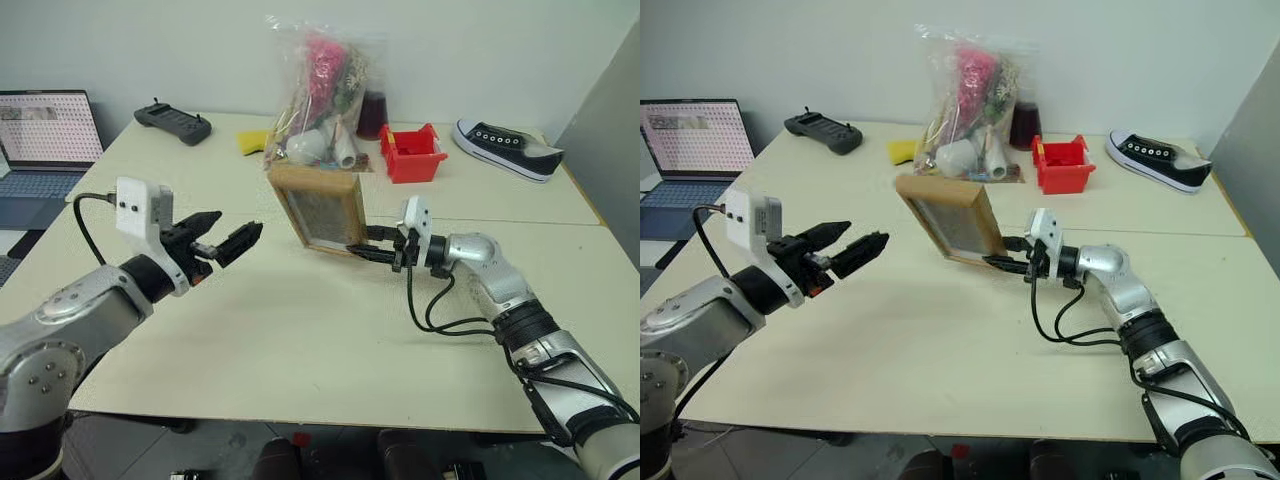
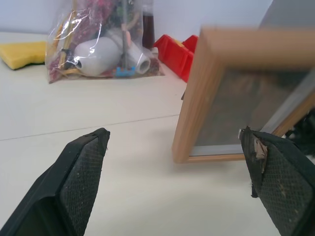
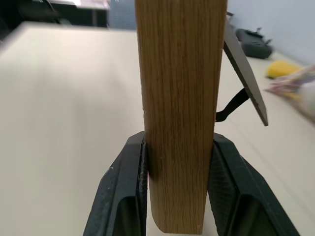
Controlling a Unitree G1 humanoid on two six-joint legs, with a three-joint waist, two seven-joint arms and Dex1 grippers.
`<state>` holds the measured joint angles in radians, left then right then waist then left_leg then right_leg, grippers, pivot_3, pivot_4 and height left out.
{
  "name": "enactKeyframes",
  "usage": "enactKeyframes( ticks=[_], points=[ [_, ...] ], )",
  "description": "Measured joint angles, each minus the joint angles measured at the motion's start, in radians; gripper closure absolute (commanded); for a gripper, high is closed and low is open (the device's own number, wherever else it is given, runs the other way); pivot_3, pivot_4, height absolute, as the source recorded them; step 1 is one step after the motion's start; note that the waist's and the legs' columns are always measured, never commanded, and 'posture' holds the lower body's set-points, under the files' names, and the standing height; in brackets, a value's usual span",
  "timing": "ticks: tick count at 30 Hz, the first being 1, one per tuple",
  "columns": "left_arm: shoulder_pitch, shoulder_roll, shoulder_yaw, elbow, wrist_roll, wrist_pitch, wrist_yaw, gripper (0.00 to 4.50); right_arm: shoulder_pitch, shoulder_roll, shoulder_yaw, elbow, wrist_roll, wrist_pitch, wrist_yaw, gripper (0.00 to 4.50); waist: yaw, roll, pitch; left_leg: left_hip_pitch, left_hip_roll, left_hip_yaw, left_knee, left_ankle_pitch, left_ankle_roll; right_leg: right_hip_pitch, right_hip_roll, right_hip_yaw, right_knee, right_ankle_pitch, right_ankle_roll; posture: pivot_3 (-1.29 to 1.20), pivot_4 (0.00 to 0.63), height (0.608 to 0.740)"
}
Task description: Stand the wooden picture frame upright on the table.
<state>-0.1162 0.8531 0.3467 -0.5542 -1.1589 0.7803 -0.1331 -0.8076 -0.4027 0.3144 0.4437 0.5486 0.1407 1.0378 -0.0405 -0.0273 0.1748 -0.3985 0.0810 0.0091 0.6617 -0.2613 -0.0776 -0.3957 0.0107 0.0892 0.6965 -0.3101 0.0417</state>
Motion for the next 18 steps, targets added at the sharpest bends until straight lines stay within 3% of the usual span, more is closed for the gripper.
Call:
enactKeyframes(
  ticks=[3,8,14,18],
  points=[
    [0.125,-0.028,0.020,-0.039,0.038,-0.010,-0.054,0.00,-0.017,0.102,-0.021,0.074,0.023,0.126,0.050,3.25,-0.003,0.000,0.000,-0.001,0.000,0.000,0.000,0.000,0.001,-0.002,0.002,0.000,0.001,0.000,-0.001,0.00,0.150,0.740],
    [0.188,-0.045,0.049,-0.042,0.074,-0.022,-0.105,0.00,-0.021,0.197,-0.031,0.210,-0.022,0.157,0.074,3.25,0.004,0.000,0.000,-0.003,0.000,0.002,0.000,0.000,0.001,-0.005,0.002,0.002,0.001,-0.001,-0.001,0.00,0.150,0.740],
    [0.200,-0.049,0.052,-0.041,0.101,-0.022,-0.148,0.00,-0.016,0.230,-0.063,0.273,-0.088,0.128,0.099,3.25,0.007,0.000,0.000,-0.004,0.000,0.003,0.000,0.000,0.001,-0.008,0.002,0.002,0.002,-0.001,-0.001,0.00,0.150,0.740],
    [0.190,-0.048,0.053,-0.028,0.119,-0.021,-0.184,0.00,0.020,0.224,-0.079,0.262,-0.123,0.121,0.115,2.31,0.007,0.000,0.000,-0.004,0.000,0.003,-0.001,0.000,0.001,-0.008,0.002,0.002,0.002,-0.001,-0.001,0.00,0.150,0.740]
  ],
)
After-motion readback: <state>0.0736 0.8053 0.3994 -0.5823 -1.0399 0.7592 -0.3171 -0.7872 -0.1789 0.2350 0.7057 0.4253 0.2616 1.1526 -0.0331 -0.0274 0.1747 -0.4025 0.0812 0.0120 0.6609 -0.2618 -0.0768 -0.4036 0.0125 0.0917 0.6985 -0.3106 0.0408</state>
